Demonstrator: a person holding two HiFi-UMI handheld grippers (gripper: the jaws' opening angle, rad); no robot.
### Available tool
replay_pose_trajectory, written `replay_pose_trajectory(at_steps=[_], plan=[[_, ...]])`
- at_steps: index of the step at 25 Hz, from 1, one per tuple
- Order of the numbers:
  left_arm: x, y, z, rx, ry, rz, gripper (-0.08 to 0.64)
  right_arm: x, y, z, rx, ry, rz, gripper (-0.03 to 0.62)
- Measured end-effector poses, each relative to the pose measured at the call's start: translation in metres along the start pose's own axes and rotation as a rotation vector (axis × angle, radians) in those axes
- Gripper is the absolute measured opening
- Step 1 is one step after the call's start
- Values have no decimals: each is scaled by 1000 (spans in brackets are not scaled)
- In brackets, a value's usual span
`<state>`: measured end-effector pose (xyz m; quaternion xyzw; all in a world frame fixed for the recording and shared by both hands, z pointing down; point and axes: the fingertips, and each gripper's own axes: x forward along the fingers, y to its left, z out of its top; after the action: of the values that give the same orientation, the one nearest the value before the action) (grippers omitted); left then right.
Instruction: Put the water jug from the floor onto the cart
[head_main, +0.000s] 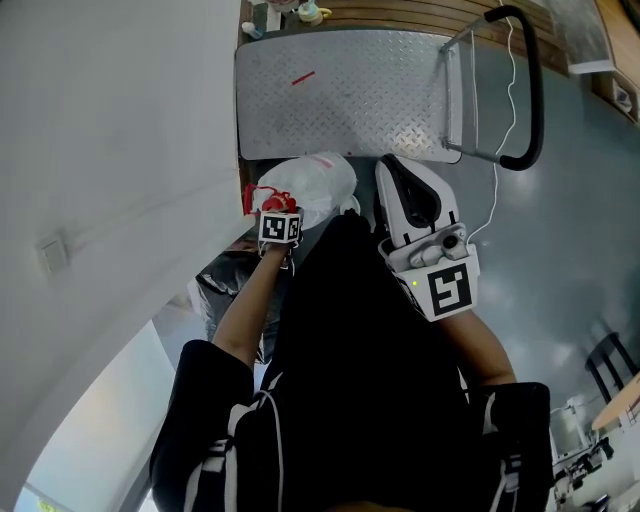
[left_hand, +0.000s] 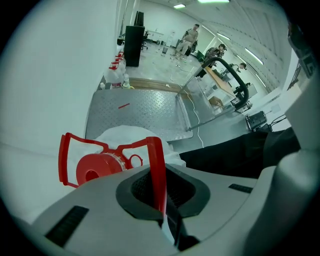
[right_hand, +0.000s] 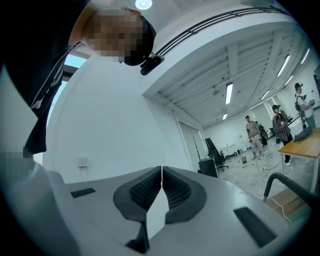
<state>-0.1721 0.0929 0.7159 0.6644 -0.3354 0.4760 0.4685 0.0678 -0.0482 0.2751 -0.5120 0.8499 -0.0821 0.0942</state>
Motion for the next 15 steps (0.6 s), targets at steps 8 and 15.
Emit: replay_pose_trajectory(at_steps=[8, 15], plan=[[2, -29, 39, -54, -26, 11, 25, -4, -50, -19, 38, 46, -6, 20], [5, -32, 63, -125, -82, 8, 25, -6, -34, -16, -44, 29, 11, 18]])
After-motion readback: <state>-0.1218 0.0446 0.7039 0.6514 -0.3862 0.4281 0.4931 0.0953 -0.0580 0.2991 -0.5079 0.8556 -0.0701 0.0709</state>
